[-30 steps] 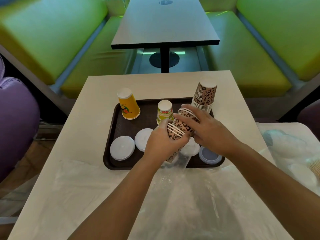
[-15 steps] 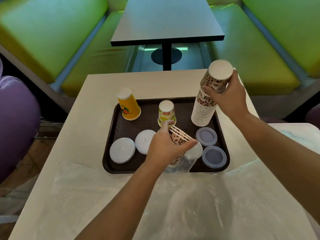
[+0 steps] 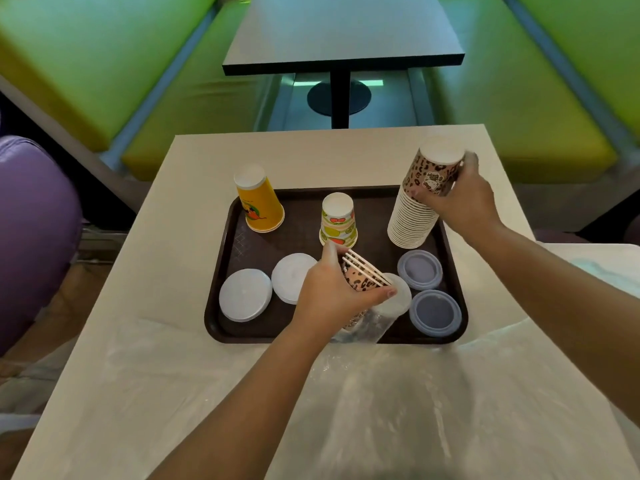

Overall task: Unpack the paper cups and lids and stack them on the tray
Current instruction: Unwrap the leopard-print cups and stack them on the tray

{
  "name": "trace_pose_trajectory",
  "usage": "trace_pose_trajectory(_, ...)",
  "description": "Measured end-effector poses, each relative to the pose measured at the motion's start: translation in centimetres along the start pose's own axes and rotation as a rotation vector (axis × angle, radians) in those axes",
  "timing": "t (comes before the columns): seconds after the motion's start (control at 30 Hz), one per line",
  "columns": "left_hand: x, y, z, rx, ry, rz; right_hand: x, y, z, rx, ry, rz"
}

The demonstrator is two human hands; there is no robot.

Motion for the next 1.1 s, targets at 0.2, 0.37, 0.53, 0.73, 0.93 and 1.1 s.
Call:
trace_pose_trajectory(0.2, 0.5, -0.1, 0.1, 0.007, -0.001, 0.003, 1.3, -5.5, 3.8, 0.509, -0.113, -0.115)
trace_pose_trajectory(0.37, 0.6, -0.4, -0.4, -0.064, -0.01, -0.016, -1.5, -11.1, 3.0, 0.985, -0.44, 0.536)
trace_pose_trajectory(0.53, 0.0, -0.4, -1.2, -0.132, 0.008, 0.034, -2.3, -12.2, 1.7, 1.077, -0.576, 0.554)
trace_pose_trajectory(0.73, 0.3, -1.4, -1.9, -0.15, 0.025, 0.077, -1.1, -10.9, 2.2, 1.067, -0.591, 0.374)
trace_pose_trajectory(0.93, 0.5, -1.5, -2.2, -0.18, 0.005, 0.04, -0.7, -9.9, 2.4, 1.042, -0.627, 0.289)
trace_pose_trajectory(1.1, 1.0, -0.9, -1.6, -0.154, -0.03, -0.017, 1.6, -6.2, 4.4, 0.709, -0.291, 0.013)
Point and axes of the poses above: each hand's wrist, its own y-axis towards the middle knuckle, its own x-axis out of the back of the hand, z = x × y, the point moved 3 cm from there along y, towards the middle knuckle, and after that the axes turned 11 degrees about y, right-handed, at the moved point
